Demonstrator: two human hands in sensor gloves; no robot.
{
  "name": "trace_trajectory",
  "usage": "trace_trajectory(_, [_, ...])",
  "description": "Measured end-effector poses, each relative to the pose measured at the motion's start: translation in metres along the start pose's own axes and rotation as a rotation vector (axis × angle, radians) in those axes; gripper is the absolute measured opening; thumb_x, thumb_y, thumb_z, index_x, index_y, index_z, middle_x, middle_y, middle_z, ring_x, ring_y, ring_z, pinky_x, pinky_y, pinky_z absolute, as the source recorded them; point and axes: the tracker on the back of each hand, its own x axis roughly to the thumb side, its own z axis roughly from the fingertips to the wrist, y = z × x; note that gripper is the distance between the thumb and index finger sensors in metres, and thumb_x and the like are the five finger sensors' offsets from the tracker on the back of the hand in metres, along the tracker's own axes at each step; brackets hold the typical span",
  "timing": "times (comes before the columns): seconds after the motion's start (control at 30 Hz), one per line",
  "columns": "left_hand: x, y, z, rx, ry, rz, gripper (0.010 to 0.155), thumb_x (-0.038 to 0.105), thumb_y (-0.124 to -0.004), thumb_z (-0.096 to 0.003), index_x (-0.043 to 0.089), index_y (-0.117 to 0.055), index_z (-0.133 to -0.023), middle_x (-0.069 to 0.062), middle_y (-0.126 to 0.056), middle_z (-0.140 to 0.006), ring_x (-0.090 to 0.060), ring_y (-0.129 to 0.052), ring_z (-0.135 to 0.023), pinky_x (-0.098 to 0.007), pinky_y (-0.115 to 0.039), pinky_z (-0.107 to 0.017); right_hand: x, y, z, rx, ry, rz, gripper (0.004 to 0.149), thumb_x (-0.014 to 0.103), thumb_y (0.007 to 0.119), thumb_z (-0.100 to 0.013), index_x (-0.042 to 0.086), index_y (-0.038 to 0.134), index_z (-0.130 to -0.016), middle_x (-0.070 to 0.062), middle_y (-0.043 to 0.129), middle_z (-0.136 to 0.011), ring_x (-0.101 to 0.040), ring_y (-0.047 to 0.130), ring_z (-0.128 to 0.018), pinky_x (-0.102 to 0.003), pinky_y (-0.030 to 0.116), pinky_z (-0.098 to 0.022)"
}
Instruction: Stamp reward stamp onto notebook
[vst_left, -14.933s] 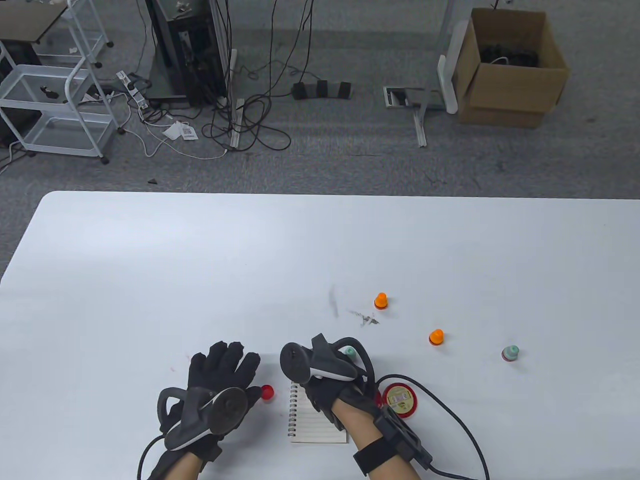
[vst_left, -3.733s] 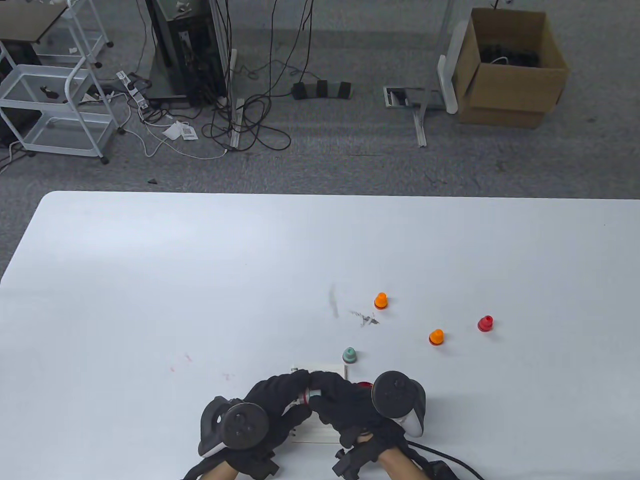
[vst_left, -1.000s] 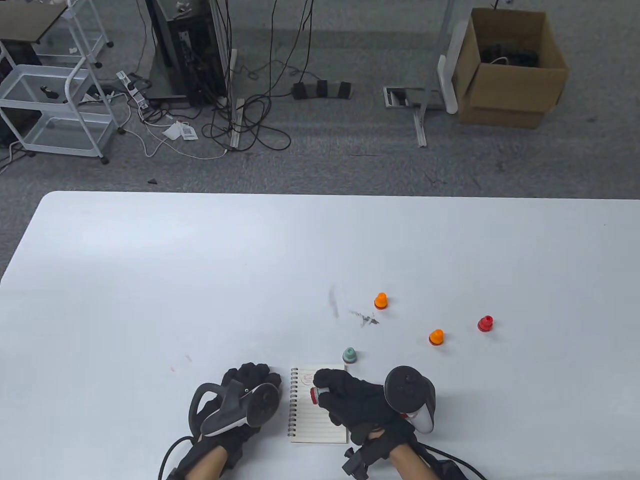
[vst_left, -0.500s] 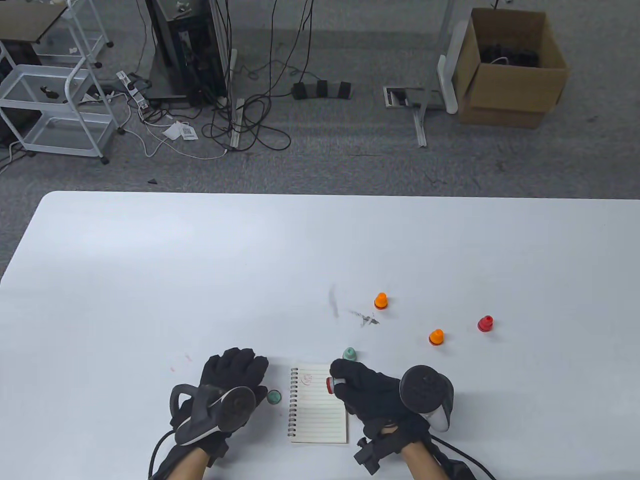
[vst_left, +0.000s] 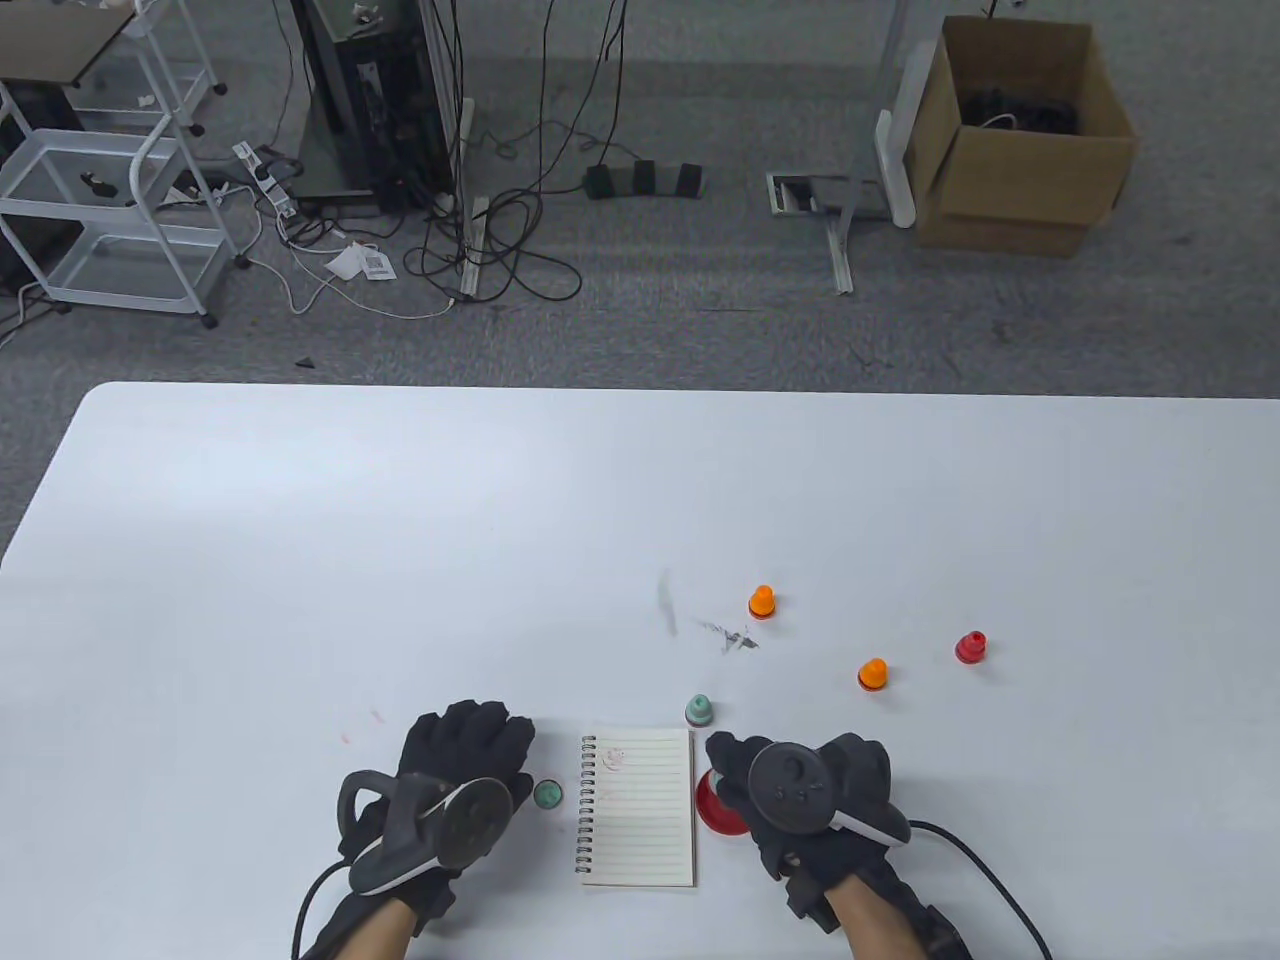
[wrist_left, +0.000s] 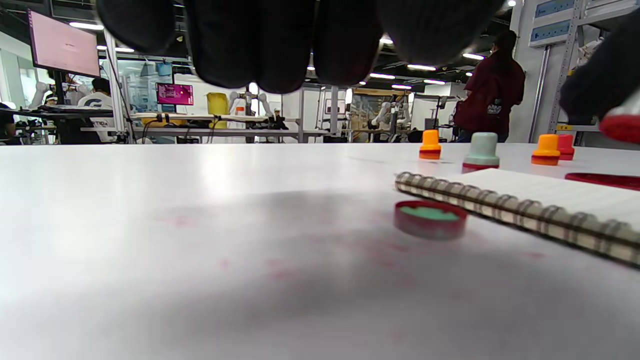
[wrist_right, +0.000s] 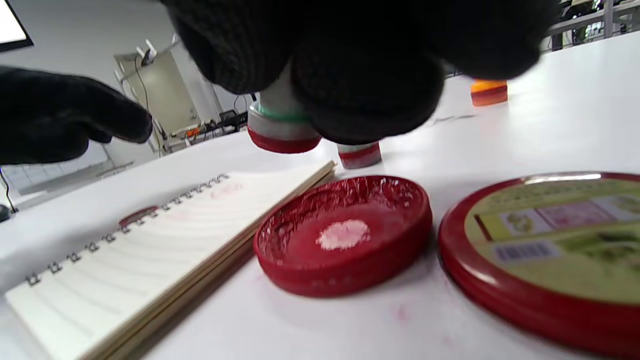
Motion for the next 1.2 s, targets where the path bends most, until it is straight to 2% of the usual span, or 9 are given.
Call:
trace_trajectory(0.13, [0.0,-0.001,0.0,-0.001,-0.001,0.001,0.059,0.051,-0.073,-0.0479,0.03,-0.073,-0.103,-0.007,-0.073,-0.111,-0.035,-0.075,-0.103,-0.06,-0.064,-0.078,0.003,0.004,-0.002,0.04,0.0,0.091,0.05,0.028,0.085,-0.04,0.009,0.084,-0.085,-0.019,0.098,-0.061,-0.021,0.098,-0.029,-0.031,0.084,-0.023])
trace_trajectory(0.4, [0.0,0.0,0.001,-0.003,-0.001,-0.008,0.058,0.051,-0.073,-0.0479,0.031,-0.074,-0.102,-0.007,-0.074,-0.11,-0.035,-0.076,-0.103,-0.061,-0.064,-0.078,0.008,0.019,-0.007,0.138,-0.001,0.155,0.047,0.027,0.087,-0.038,0.008,0.092,-0.08,-0.021,0.105,-0.058,-0.022,0.098,-0.028,-0.031,0.084,-0.022])
trace_trajectory(0.43, [0.0,0.0,0.002,0.007,-0.002,-0.004,0.058,0.051,-0.073,-0.0479,0.03,-0.074,-0.102,-0.007,-0.074,-0.11,-0.035,-0.076,-0.102,-0.06,-0.065,-0.077,0.009,0.019,-0.008,0.114,-0.012,0.161,0.047,0.027,0.087,-0.037,0.008,0.092,-0.08,-0.019,0.105,-0.058,-0.022,0.098,-0.028,-0.031,0.085,-0.022])
trace_trajectory(0.6, [0.002,0.004,0.004,0.033,-0.01,-0.001,0.058,0.051,-0.073,-0.0478,0.031,-0.075,-0.102,-0.004,-0.075,-0.109,-0.035,-0.077,-0.102,-0.06,-0.065,-0.077,0.011,0.019,-0.01,0.143,0.03,0.16,0.046,0.026,0.087,-0.037,0.008,0.093,-0.079,-0.019,0.105,-0.059,-0.023,0.098,-0.029,-0.032,0.084,-0.023])
trace_trajectory(1.2, [0.005,0.003,0.004,0.008,-0.02,-0.013,0.057,0.051,-0.073,-0.0479,0.031,-0.075,-0.102,-0.006,-0.076,-0.109,-0.035,-0.078,-0.102,-0.06,-0.066,-0.077,0.01,0.016,-0.014,0.179,0.089,0.136,0.044,0.025,0.086,-0.036,0.01,0.095,-0.077,-0.019,0.106,-0.061,-0.024,0.098,-0.031,-0.033,0.085,-0.025])
